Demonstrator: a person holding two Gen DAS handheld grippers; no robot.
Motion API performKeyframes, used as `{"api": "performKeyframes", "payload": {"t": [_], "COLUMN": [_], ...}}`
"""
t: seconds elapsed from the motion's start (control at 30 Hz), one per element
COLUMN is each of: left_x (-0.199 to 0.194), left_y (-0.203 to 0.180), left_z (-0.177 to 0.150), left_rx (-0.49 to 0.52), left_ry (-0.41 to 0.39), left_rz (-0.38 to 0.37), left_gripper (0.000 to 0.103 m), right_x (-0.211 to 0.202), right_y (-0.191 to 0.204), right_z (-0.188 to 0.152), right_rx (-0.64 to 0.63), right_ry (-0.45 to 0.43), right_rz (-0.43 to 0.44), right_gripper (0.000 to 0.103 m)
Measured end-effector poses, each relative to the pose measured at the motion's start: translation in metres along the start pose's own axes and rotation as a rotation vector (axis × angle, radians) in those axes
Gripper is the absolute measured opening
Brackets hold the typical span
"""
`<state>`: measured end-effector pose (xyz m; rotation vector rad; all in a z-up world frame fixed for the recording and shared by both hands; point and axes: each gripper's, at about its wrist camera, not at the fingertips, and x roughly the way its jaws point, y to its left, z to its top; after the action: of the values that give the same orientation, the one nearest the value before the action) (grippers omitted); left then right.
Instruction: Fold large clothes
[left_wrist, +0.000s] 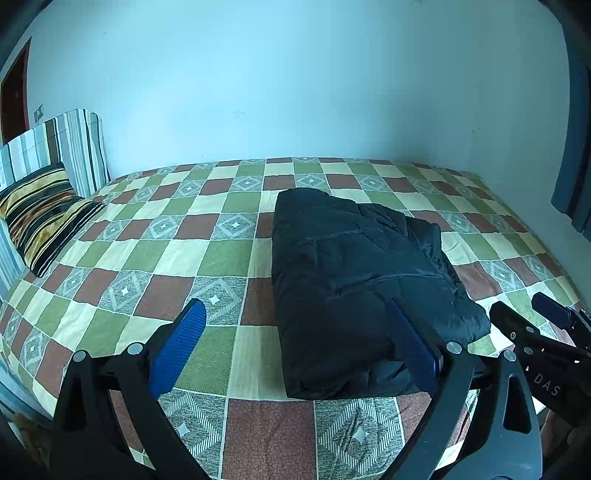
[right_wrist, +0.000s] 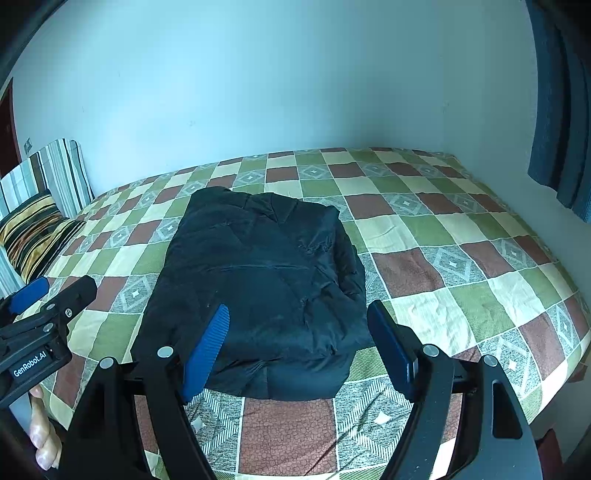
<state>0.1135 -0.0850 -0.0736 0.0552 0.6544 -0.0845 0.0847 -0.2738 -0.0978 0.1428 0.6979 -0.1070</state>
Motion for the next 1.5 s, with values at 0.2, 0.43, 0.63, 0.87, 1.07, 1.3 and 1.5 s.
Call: {"api": "performKeyframes", "payload": {"t": [0.2,0.43,0.63,0.87,1.07,1.3,1.5], "left_x": [-0.0002,-0.0030,-0.0057,-0.0049,-0.0030,-0.0025,-0.0002], "left_y": [0.0021,-0.0034,-0.0055,-0.0038,-0.0050,-0.0051,-0.0036], "left_z": [0.0006,0.0002,-0.0001,0.0005,-0.0012,-0.0029,-0.0028], "left_rx": [-0.007,0.024,0.029,0.016,0.026,0.026,0.021], "left_ry": [-0.001,-0.018,-0.040,-0.040,-0.030,-0.028,-0.024], "left_rz": [0.001,0.011,0.019,0.013,0.008,-0.004,-0.008], "left_gripper": [0.097,0.097,0.097,0.097,0.097,0.097,0.101], "right_x": [0.0003,0.0007,0.0009,0.0015,0.0021,0.0026,0.0033], "right_y": [0.0006,0.0019,0.0027,0.0031,0.0030,0.0019,0.0006], "right_z": [-0.0002,-0.0006,-0.0012,-0.0023,-0.0023,-0.0045,-0.0063], "right_rx": [-0.001,-0.005,-0.007,-0.006,-0.007,-0.010,-0.013], "right_ry": [0.000,0.002,0.003,0.004,0.004,0.006,0.010], "right_rz": [0.000,0.001,0.002,0.002,0.002,0.001,0.001], "right_gripper": [0.076,0.076,0.076,0.076,0.076,0.076,0.076]}}
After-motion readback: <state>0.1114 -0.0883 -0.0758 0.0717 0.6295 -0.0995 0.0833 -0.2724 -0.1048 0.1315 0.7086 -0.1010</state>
